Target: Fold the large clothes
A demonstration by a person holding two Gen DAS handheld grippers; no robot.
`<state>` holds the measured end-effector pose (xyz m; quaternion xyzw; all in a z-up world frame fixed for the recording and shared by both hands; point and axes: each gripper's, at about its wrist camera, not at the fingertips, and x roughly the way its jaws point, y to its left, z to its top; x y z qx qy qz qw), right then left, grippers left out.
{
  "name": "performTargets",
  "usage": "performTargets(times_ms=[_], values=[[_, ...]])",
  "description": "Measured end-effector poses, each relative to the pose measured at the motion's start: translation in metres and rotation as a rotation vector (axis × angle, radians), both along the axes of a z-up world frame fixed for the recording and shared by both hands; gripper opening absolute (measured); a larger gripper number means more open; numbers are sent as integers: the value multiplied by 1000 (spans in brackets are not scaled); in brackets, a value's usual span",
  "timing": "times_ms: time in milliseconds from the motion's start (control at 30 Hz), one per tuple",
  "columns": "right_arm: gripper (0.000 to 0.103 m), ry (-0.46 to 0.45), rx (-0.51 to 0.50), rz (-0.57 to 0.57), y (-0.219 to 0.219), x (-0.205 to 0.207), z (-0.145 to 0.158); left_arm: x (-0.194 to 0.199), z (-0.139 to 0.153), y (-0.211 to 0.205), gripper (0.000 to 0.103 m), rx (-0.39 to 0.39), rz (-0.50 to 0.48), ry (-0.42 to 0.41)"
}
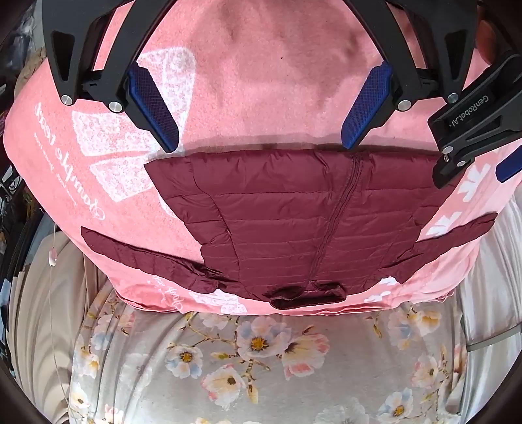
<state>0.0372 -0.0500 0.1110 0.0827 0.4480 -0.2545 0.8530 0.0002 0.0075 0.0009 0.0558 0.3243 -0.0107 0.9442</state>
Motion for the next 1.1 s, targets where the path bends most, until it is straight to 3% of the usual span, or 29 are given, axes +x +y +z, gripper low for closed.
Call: performTargets(times_ms=[1100], values=[[98,0,-4,3,5,1,-8,2,-11,7,98,2,9,7]])
